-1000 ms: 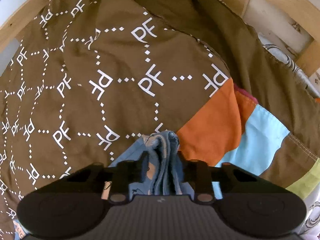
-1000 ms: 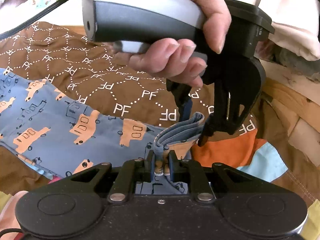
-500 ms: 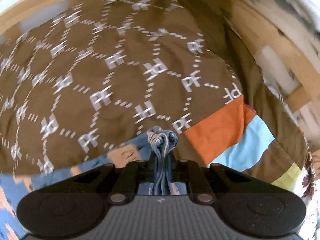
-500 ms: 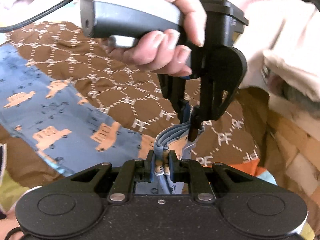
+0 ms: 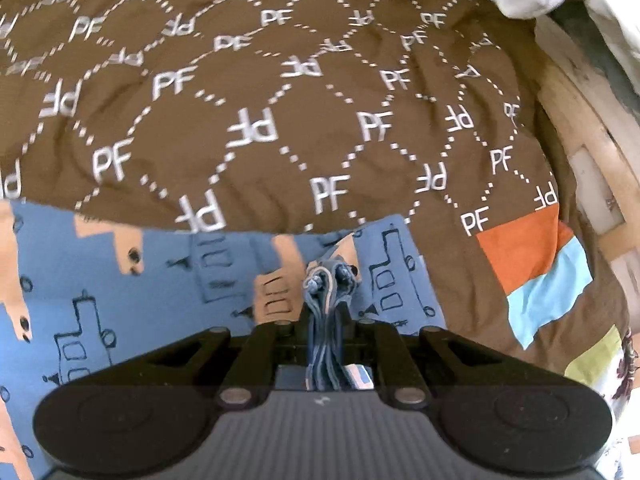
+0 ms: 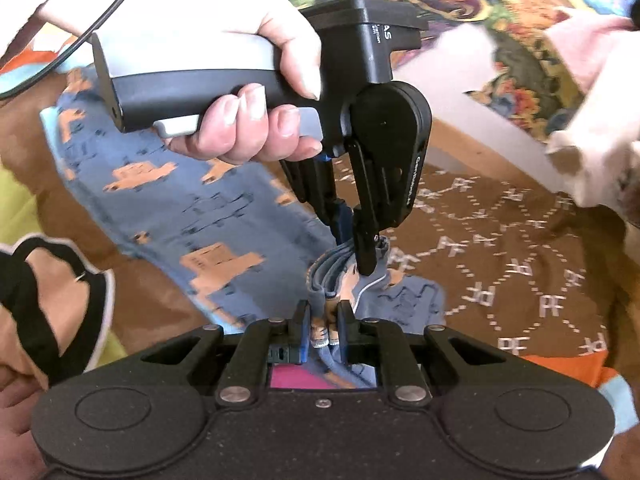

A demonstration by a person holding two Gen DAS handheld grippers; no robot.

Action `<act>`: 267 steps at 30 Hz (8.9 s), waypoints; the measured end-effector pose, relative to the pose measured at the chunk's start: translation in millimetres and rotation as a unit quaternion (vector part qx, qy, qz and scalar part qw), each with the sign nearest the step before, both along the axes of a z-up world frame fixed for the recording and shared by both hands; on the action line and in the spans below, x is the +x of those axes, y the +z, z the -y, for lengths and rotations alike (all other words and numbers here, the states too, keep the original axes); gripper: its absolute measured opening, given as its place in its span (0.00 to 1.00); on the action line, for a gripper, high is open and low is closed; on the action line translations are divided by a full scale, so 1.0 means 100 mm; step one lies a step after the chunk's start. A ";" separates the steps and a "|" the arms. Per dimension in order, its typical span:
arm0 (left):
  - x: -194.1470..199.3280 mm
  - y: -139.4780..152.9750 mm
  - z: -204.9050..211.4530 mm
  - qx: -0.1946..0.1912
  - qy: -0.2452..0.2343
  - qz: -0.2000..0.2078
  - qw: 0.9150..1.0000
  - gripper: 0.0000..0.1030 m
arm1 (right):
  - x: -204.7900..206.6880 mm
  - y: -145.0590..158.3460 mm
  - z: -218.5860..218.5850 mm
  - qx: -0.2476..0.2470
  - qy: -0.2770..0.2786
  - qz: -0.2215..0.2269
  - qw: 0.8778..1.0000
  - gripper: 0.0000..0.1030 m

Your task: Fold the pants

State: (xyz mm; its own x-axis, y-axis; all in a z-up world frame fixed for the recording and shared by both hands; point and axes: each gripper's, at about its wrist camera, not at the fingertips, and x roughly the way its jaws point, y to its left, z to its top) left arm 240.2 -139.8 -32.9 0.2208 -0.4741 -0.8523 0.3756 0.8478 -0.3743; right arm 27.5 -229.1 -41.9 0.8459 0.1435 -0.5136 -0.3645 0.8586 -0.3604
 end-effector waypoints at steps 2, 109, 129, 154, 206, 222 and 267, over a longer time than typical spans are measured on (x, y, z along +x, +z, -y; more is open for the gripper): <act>0.01 -0.06 -0.11 -0.015 0.009 -0.008 1.000 0.11 | 0.01 -0.03 -0.05 0.000 0.008 -0.006 1.000 0.14; -0.16 -0.05 -0.99 0.009 0.050 0.030 0.998 0.10 | 0.13 -0.11 -0.86 -0.016 0.092 -0.052 0.994 0.12; -0.12 0.05 -1.45 0.030 0.071 0.019 0.997 0.10 | 0.38 0.11 -0.91 0.105 0.116 -0.118 0.981 0.11; -0.21 0.00 -1.80 0.051 0.074 0.042 0.995 0.33 | 0.46 0.05 -1.14 0.096 0.162 -0.144 0.971 0.31; -1.15 0.26 -2.09 0.122 0.325 0.091 0.933 0.96 | 1.19 0.00 -0.65 -0.025 0.115 0.024 0.993 0.99; -1.69 0.64 -2.32 0.129 0.282 0.184 0.933 0.96 | 1.10 -0.03 -0.68 0.011 0.142 -0.021 0.990 0.99; -1.25 0.75 -2.47 0.252 0.361 0.235 0.867 0.18 | 0.69 -0.32 -1.13 -0.028 0.080 0.018 0.996 0.99</act>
State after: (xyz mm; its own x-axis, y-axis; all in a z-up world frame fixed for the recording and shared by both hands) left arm 115.4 106.8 42.1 0.6832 0.3379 -0.6473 -0.3098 0.9369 0.1620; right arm 96.3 -116.5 -74.3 0.8322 0.2501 -0.4949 -0.4812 0.7692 -0.4205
